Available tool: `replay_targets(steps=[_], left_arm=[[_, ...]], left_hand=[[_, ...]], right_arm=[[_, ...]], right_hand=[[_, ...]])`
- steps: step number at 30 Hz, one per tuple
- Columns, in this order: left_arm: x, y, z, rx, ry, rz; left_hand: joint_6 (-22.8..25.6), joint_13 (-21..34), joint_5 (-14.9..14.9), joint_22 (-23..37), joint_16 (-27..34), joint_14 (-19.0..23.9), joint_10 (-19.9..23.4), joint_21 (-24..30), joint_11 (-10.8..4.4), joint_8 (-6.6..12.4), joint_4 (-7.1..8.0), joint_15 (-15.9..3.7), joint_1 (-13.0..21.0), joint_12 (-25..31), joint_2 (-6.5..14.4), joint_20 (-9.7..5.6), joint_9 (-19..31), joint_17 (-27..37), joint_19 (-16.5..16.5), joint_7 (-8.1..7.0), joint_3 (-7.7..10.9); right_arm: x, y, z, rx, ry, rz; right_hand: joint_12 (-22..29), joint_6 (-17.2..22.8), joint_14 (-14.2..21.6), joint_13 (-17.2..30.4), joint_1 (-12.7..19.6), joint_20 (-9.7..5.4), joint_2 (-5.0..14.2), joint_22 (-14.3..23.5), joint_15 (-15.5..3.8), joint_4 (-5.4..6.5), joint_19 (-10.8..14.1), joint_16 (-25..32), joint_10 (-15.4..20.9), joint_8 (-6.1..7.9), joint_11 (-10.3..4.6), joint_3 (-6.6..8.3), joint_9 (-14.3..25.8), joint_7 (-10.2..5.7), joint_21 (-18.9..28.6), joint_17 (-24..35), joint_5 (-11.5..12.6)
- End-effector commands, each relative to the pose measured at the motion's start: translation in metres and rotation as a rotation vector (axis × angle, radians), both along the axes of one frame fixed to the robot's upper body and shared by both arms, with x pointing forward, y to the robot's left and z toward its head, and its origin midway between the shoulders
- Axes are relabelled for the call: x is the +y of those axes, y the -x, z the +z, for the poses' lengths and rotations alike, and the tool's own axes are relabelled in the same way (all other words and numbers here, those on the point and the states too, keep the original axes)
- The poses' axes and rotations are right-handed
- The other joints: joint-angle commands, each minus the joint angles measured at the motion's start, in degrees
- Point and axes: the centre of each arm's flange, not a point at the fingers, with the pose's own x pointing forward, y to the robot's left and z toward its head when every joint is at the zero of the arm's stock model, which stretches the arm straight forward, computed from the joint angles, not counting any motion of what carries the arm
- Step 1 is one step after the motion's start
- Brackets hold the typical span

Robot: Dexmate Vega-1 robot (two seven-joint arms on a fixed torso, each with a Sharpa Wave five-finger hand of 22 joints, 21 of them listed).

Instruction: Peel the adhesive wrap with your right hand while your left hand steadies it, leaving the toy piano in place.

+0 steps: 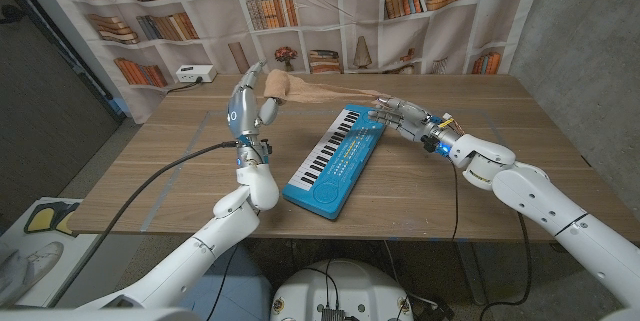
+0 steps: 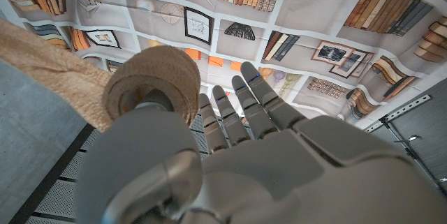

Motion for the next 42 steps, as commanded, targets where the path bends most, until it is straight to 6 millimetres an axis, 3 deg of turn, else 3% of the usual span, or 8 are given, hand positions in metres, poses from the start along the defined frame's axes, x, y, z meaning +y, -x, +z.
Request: replay_targets(steps=[1,14,42], left_arm=[[0.011,0.0,0.0,-0.002,0.016,0.032],[0.02,-0.001,0.0,-0.02,0.036,0.068],[0.019,-0.004,-0.003,-0.02,0.051,0.092]], left_hand=[[-0.3,0.0,-0.2,0.2,-0.2,-2.2,-0.3,-0.2,0.01,-0.07,-0.43,-2.22,0.3,0.0,-0.3,0.24,0.0,0.1,0.0,-0.02,0.18],[-0.7,0.0,-0.7,0.3,-0.3,-2.5,-0.4,-0.6,-0.01,-0.05,-1.93,-2.08,1.2,0.1,-1.6,0.28,-0.1,0.0,0.2,0.03,0.09],[-3.3,0.0,-0.9,0.4,-0.3,-3.3,-2.0,-1.5,0.1,-0.56,-2.59,-2.3,1.4,-0.1,-2.6,0.49,-0.2,0.1,0.2,0.07,-0.51]], right_arm=[[-0.006,-0.002,0.0,0.006,-0.005,-0.02],[-0.006,0.002,0.006,-0.006,-0.005,-0.008],[-0.014,0.026,0.018,-0.054,0.007,-0.002]], right_hand=[[0.2,0.4,0.7,-0.1,0.0,-2.71,-0.38,0.0,-10.73,-0.32,-0.2,-0.3,0.4,-0.11,0.07,0.04,0.2,-0.14,0.4,0.2,-0.2],[0.3,0.7,1.1,-0.2,0.0,-2.7,-0.35,-0.1,-10.73,-0.42,-0.2,-0.3,0.5,-0.32,0.15,0.07,0.2,0.23,0.9,0.7,-0.2],[0.7,1.2,2.5,-0.5,0.3,-2.21,-0.33,-0.3,-10.71,-0.94,0.0,-0.3,1.1,-0.71,0.91,0.4,0.7,0.95,2.0,1.8,-0.3]])
